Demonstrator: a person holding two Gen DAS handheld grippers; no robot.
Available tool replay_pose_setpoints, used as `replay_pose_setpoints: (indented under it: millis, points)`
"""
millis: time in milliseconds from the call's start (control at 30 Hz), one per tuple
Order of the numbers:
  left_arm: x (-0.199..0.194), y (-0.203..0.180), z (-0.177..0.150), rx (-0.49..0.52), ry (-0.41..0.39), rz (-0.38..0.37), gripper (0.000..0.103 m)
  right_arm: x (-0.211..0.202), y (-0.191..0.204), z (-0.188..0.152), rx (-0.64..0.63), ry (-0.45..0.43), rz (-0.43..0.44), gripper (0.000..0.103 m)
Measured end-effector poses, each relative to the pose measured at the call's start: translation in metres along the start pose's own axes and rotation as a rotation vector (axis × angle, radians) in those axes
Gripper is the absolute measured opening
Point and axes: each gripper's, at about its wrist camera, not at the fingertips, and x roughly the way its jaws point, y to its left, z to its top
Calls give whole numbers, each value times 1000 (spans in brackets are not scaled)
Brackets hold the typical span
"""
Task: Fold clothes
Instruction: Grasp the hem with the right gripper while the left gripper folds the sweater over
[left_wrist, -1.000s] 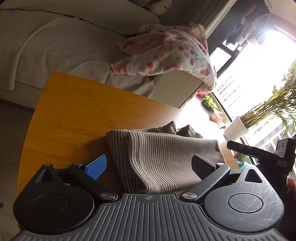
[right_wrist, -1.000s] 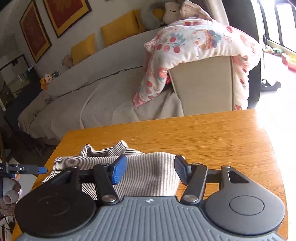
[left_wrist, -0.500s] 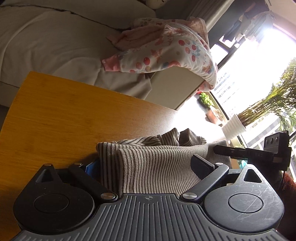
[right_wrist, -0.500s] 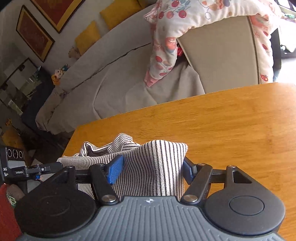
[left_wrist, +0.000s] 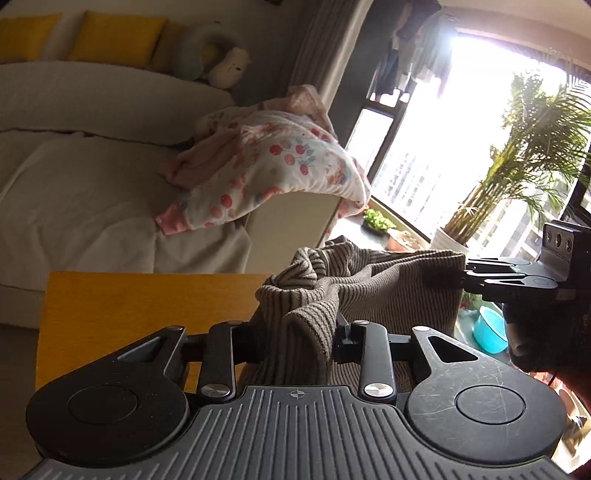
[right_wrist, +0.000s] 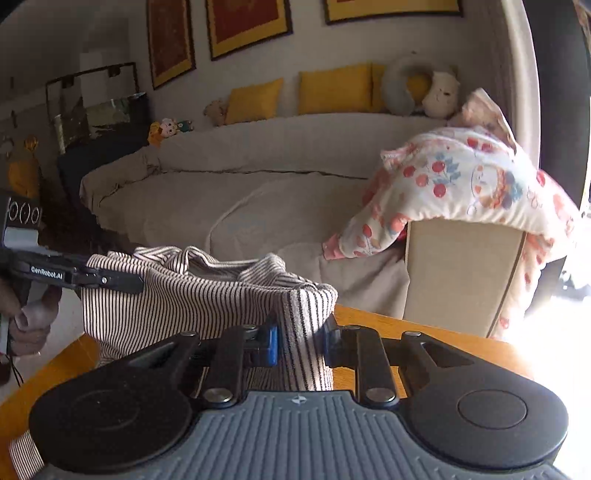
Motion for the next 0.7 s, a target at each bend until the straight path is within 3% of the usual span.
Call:
replay_pose_setpoints:
  millis: [200,467,567,700]
  points:
    - [-60,-32,-49,88,40,-21,37,-67,59,-44,-220,-14,4,21]
    - [-109,-55,-121,142,194,49,59,-104,94,-122,-258,189,13,25]
    - [-134,-53,-132,57,187,45,78,-121,88,-141,-191,239,15,27]
    - [-150,-47,-136,-89,155,-7,92,-145,76,-159,-92,272,4,33]
